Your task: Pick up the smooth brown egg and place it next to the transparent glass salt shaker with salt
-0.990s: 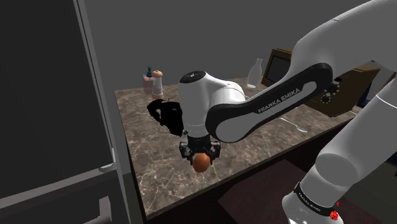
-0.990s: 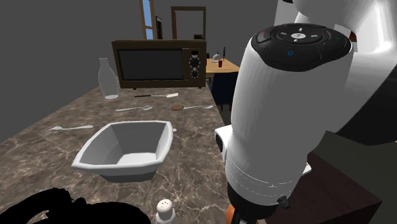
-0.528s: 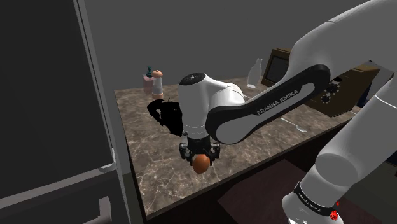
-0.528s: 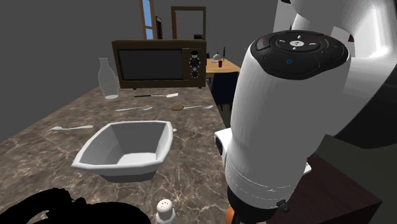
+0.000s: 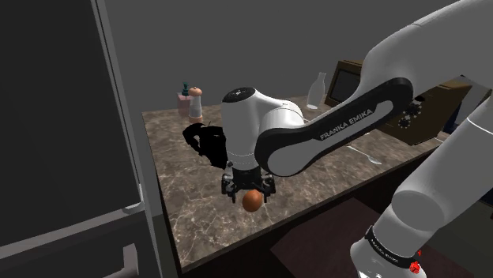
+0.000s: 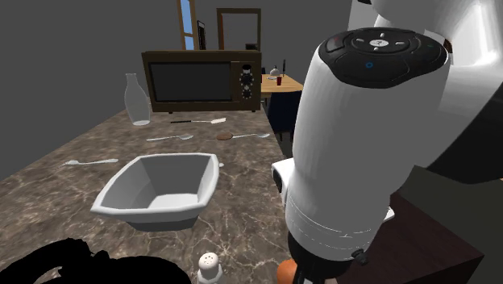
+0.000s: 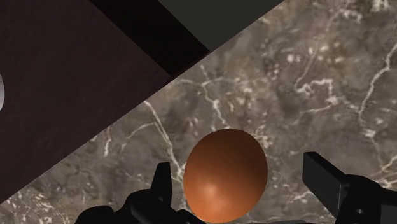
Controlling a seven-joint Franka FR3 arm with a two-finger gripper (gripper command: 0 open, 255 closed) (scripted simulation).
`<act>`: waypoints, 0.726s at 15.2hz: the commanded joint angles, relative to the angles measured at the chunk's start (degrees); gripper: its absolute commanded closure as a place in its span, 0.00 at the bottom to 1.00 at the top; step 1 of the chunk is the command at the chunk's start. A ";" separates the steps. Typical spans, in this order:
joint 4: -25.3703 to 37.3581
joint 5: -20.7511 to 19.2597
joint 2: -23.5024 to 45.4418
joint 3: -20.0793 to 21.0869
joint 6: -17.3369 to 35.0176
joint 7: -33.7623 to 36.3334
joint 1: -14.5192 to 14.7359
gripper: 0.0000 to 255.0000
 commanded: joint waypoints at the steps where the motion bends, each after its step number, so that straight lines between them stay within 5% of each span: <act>1: 1.98 1.29 -1.53 -0.29 -3.02 -0.98 0.22 0.00; 3: 4.55 2.40 -3.03 -0.70 -6.59 -1.89 0.43 0.00; 11: 4.55 2.40 -3.03 -0.73 -6.59 -1.89 0.46 0.00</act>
